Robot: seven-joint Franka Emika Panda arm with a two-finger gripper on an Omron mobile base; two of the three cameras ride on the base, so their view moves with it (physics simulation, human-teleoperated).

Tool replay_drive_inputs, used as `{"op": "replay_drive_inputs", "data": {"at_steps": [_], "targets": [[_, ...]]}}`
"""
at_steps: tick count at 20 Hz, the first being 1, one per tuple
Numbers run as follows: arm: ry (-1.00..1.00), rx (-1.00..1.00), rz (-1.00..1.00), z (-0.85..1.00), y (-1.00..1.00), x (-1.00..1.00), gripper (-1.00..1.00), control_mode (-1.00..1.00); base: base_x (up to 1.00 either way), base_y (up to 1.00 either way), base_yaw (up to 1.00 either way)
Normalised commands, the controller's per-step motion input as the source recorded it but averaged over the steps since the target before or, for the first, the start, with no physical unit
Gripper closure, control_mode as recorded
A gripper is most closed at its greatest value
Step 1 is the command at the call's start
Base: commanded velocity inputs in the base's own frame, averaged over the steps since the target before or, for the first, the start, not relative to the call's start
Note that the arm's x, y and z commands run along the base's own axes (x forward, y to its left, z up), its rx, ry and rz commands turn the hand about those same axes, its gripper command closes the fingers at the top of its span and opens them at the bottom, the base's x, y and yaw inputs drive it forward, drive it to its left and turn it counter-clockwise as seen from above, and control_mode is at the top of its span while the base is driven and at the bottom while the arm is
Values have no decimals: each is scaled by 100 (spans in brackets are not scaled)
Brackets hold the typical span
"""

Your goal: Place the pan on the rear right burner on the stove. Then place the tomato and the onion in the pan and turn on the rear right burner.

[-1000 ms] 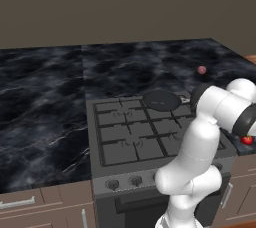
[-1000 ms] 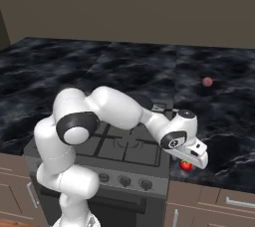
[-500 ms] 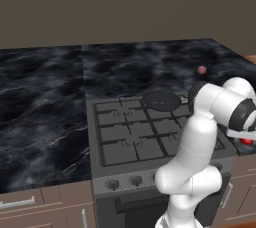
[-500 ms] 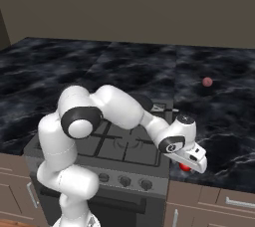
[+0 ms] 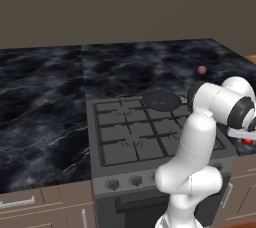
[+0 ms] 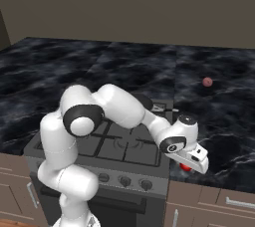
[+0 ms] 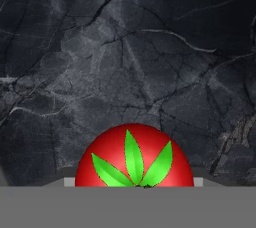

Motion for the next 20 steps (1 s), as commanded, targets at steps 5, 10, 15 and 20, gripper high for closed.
{"op": "replay_drive_inputs", "data": {"at_steps": [5,10,15,20], "targets": [[-2,0,0,34,0,0,100,-100,0,0,0],[0,0,0,61,8,0,100,-100,0,0,0],[0,0,0,60,23,0,100,-100,0,0,0],[0,0,0,48,36,0,100,-100,0,0,0]]}}
